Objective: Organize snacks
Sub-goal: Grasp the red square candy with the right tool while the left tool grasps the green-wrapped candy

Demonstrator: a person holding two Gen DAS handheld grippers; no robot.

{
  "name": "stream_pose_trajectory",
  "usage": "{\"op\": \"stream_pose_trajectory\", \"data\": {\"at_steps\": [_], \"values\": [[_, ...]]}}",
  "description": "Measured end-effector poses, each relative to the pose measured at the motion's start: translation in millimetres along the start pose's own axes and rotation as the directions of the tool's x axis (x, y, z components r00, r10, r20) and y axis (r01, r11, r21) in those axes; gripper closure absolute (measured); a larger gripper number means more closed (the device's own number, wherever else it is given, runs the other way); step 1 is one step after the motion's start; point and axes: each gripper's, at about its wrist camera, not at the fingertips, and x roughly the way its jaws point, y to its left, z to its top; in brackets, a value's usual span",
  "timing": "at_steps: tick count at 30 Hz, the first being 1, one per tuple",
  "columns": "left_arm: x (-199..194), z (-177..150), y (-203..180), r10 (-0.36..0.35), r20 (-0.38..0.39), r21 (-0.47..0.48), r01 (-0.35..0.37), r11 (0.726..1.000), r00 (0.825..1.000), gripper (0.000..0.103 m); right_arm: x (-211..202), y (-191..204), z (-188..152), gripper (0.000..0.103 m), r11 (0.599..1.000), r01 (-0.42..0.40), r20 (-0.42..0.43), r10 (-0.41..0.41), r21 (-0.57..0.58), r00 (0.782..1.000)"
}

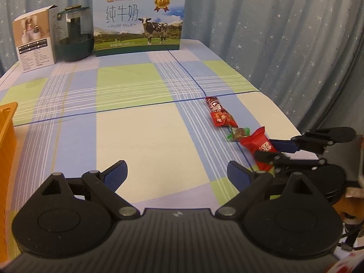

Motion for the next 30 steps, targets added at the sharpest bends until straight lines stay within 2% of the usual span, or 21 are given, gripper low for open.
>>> {"op": "stream_pose_trajectory", "data": {"at_steps": [4,8,11,12,15,17,18,22,28,30], "values": [[4.2,1.8,1.2,-0.004,0.003,0.001,0.004,1.0,1.0,0.01,-5.5,-19.5,6.5,0.081,0.996,0.04,0.026,-0.042,0.085,0.999],[6.9,2.0,2.5,-0.002,0.001,0.001,0.002,1.0,1.0,0.01,11.3,-36.4,16.8,0.081,0.987,0.09,-0.023,-0.088,0.134,0.996],[8.7,1.6,4.4,-0.001,0.0,0.009,0.001,1.0,1.0,0.01,21.3,-35.3,23.3,0.081,0.989,0.08,-0.054,-0.073,0.128,0.996],[10.0,1.8,5.4,0.0,-0.002,0.011,0.0,1.0,1.0,0.01,22.4,-32.4,25.5,0.081,0.991,0.065,-0.059,-0.059,0.115,0.997],[14.6,1.2,8.2,-0.007,-0.007,0.014,0.007,1.0,1.0,0.01,20.0,-21.7,29.1,0.082,0.992,-0.062,-0.05,0.068,0.11,0.996],[18.0,0.7,8.9,-0.018,-0.003,0.017,0.018,1.0,1.0,0.01,15.4,-18.6,28.5,0.082,0.977,-0.155,-0.027,0.161,0.145,0.987],[20.1,0.7,8.7,-0.03,0.001,0.02,0.03,0.999,1.0,0.01,13.1,-19.6,27.5,0.082,0.971,-0.161,-0.013,0.166,0.175,0.986],[32.8,2.8,3.1,-0.065,0.008,0.045,0.064,0.997,0.998,0.015,7.6,-33.0,23.3,0.082,0.966,-0.092,0.012,0.092,0.243,0.996],[56.8,13.3,-16.0,-0.119,0.019,0.037,0.119,0.992,0.993,0.039,-0.4,-48.8,9.5,0.082,0.944,-0.031,0.016,0.027,0.329,1.0],[64.6,15.2,-25.1,-0.124,0.029,0.042,0.123,0.992,0.992,0.041,-3.7,-51.0,4.2,0.082,0.937,-0.021,0.02,0.014,0.348,1.0]]}}
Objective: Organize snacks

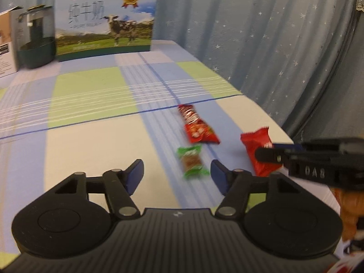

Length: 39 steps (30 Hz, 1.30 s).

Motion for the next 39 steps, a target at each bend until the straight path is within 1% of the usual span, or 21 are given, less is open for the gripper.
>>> {"op": "stream_pose_trajectory", "data": {"at_steps": [1,3,4,5,6,9,10,11,13,19,26,32,39], "values": [[4.4,0.2,-3.8,-0.001,0.001,0.004,0.001,1.0,1.0,0.042,-0.9,-1.1,-2.2,0.082,1.0,0.007,0.003,-0.007,0.006,1.0],[12.7,-0.3,-10.1,0.003,0.005,0.008,-0.003,1.0,1.0,0.047,-3.7,-2.6,-5.9,0.082,1.0,0.019,0.009,-0.019,0.017,1.0],[16.1,-0.9,-12.3,0.006,0.004,0.009,-0.006,1.0,1.0,0.051,-5.0,-3.5,-7.5,0.082,0.999,0.024,0.012,-0.024,0.023,1.0],[19.5,-1.2,-14.8,0.014,0.002,0.012,-0.014,1.0,1.0,0.059,-6.3,-4.0,-8.8,0.082,0.999,0.03,0.014,-0.03,0.03,0.999],[22.2,-1.3,-17.1,0.022,0.001,0.016,-0.022,1.0,1.0,0.062,-7.0,-4.1,-10.1,0.082,0.999,0.031,0.013,-0.032,0.034,0.999],[27.9,-1.6,-20.9,0.039,0.002,0.026,-0.039,0.999,0.999,0.067,-8.6,-4.3,-13.0,0.082,0.999,0.033,0.011,-0.033,0.037,0.999],[29.5,-2.1,-21.5,0.049,-0.001,0.03,-0.049,0.998,0.999,0.074,-8.6,-3.9,-13.6,0.082,0.999,0.033,0.012,-0.034,0.037,0.999],[30.1,-3.2,-21.3,0.053,-0.001,0.03,-0.053,0.998,0.999,0.079,-8.4,-3.5,-13.5,0.082,0.999,0.033,0.011,-0.034,0.038,0.999],[28.4,-4.3,-20.1,0.059,-0.001,0.036,-0.059,0.998,0.998,0.083,-9.0,-2.7,-13.8,0.082,0.999,0.033,0.009,-0.034,0.041,0.999],[3.7,-12.0,-9.2,0.066,-0.028,0.024,-0.065,0.998,0.997,0.085,-14.1,7.1,-13.2,0.082,0.999,0.025,0.002,-0.025,0.038,1.0],[-54.1,-19.9,10.1,0.108,-0.028,-0.01,-0.108,0.994,0.994,0.085,-35.1,37.2,1.0,0.082,1.0,0.0,0.008,0.0,0.019,1.0],[-117.4,-23.0,28.3,0.156,0.001,-0.055,-0.156,0.986,0.988,0.085,-65.9,80.4,18.0,0.082,0.999,-0.045,0.011,0.046,-0.025,0.999],[-190.9,-28.8,47.1,0.206,0.038,-0.098,-0.202,0.975,0.978,0.085,-104.0,139.7,24.2,0.082,0.992,-0.102,0.042,0.105,-0.076,0.994]]}}
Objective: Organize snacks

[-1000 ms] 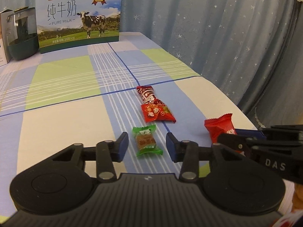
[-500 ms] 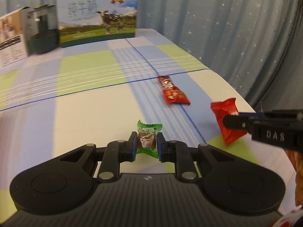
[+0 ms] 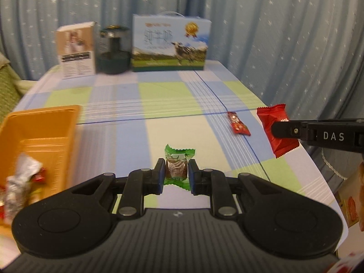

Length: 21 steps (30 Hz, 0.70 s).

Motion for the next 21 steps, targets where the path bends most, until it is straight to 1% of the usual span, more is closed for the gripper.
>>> {"op": "stream_pose_trajectory", "data": {"at_steps": [5,9,15,21], "values": [[-43.0,-2.1,22.9,0.024,0.021,-0.025,-0.024,0.999,0.999,0.085,-19.2,39.8,-2.5,0.082,0.999,-0.04,0.017,0.04,0.0,0.999],[-72.6,-7.2,39.8,0.052,0.033,-0.041,-0.05,0.998,0.998,0.085,-29.4,69.2,-8.8,0.082,0.998,-0.067,0.015,0.067,-0.002,0.998],[-109.5,-16.4,71.7,0.097,0.047,-0.087,-0.092,0.992,0.994,0.085,-34.9,112.4,-21.8,0.082,0.994,-0.109,0.003,0.109,-0.026,0.994],[-136.9,-26.9,104.5,0.141,0.046,-0.123,-0.135,0.983,0.989,0.084,-32.6,151.9,-30.4,0.082,0.986,-0.159,-0.013,0.159,-0.046,0.987]]}}
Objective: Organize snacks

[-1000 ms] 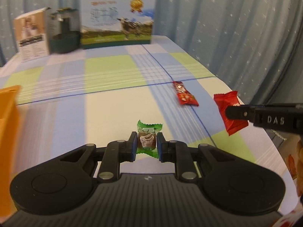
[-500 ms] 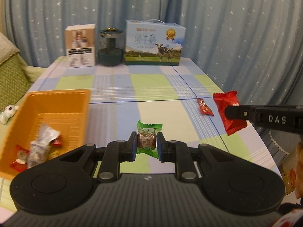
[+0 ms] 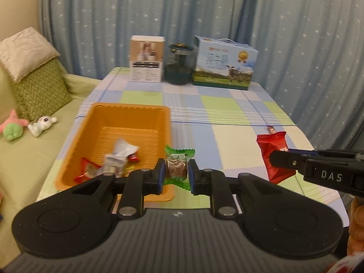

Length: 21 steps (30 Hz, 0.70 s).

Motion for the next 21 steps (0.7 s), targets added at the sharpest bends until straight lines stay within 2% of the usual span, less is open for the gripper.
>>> {"op": "stream_pose_trajectory", "data": {"at_steps": [11,21], "values": [[-25.0,-10.0,53.8,0.067,-0.005,-0.053,-0.067,0.996,0.998,0.085,23.8,49.2,-4.7,0.082,0.996,-0.07,-0.034,0.068,-0.048,0.997],[-29.3,-1.2,74.2,0.076,0.004,-0.069,-0.076,0.995,0.997,0.085,44.3,72.3,0.4,0.082,0.994,-0.091,-0.049,0.088,-0.064,0.995]]}}
